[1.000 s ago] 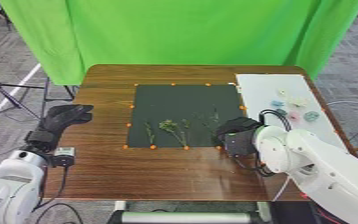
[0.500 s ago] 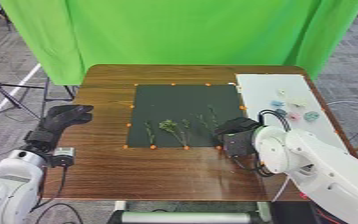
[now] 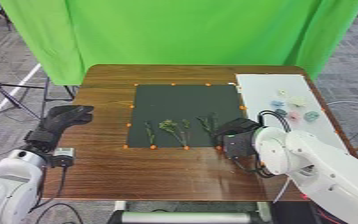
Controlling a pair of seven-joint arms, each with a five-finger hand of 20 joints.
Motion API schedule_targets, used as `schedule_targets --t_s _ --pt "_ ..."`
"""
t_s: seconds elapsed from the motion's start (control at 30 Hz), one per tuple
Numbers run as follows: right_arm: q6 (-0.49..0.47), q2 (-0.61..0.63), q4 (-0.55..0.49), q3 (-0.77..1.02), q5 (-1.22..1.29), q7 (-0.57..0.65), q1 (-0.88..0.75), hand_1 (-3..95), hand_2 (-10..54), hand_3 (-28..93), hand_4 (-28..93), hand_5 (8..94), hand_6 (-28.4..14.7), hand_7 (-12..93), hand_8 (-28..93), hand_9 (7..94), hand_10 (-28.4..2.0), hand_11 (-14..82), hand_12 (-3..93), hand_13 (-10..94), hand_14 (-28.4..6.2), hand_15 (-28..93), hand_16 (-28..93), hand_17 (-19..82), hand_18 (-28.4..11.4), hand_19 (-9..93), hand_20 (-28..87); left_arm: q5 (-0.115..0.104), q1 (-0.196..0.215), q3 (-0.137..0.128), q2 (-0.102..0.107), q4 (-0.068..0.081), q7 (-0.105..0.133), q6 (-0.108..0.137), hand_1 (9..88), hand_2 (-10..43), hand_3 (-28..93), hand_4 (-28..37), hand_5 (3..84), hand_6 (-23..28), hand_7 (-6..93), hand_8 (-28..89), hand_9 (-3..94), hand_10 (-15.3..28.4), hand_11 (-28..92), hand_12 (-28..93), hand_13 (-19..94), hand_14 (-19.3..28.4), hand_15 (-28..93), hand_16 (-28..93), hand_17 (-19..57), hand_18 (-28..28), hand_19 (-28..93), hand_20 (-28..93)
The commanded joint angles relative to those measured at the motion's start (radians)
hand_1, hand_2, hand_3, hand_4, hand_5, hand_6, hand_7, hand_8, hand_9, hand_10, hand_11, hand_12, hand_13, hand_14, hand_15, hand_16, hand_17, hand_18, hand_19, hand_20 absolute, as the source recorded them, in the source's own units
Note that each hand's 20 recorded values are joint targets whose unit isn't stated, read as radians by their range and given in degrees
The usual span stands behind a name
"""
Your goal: Arrange flowers
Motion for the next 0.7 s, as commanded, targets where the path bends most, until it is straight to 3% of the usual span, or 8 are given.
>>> schedule_targets --t_s 0.03,0.2,0.33,0.7 --pt "-0.008 0.013 -0.001 -0.022 0.014 0.021 -0.023 59.3 -9.5 46 3 67.8 -9.2 23 18 86.9 -14.1 19.2 32.8 94 -3.0 41 24 77 -3.0 67 50 0.006 0.003 -0.005 -0.005 -0.007 -0.015 -0.019 30.6 10.9 60 -23.4 48.4 6.6 13.9 -7 49.5 17.0 22 8 39 20.7 22 -4 1.6 15.4 23 13" --pt "-0.024 0.017 -0.008 -0.015 0.028 0.013 -0.027 54.2 -9.5 51 1 66.9 -8.8 20 15 85.8 -14.9 21.1 29.4 94 -3.1 40 25 77 -3.1 66 51 0.005 0.006 -0.006 -0.004 -0.009 -0.015 -0.02 30.6 10.8 60 -23.3 48.3 6.7 13.9 -7 49.5 16.9 22 8 38 20.8 22 -4 1.5 15.5 23 13" --pt "-0.019 0.019 -0.007 -0.013 0.027 0.0 -0.022 46.8 -9.5 57 -2 63.1 -8.0 16 -4 81.4 -17.0 19.0 20.8 94 -3.6 39 25 76 -3.4 66 51 0.006 0.002 -0.004 -0.004 -0.007 -0.015 -0.022 30.8 10.8 60 -23.4 48.3 6.6 13.9 -7 49.5 16.9 22 8 38 20.7 22 -4 1.5 15.5 23 13" --pt "-0.022 0.027 -0.006 -0.01 0.04 -0.009 -0.02 40.5 -9.5 58 -2 56.6 -8.4 7 -3 74.4 -17.9 14.7 18.9 94 -5.0 35 28 75 -4.9 65 51 0.009 -0.001 -0.005 -0.005 -0.008 -0.014 -0.027 30.8 10.8 60 -23.3 48.3 6.7 13.9 -7 49.4 16.9 22 8 38 20.8 22 -4 1.4 15.5 23 13"
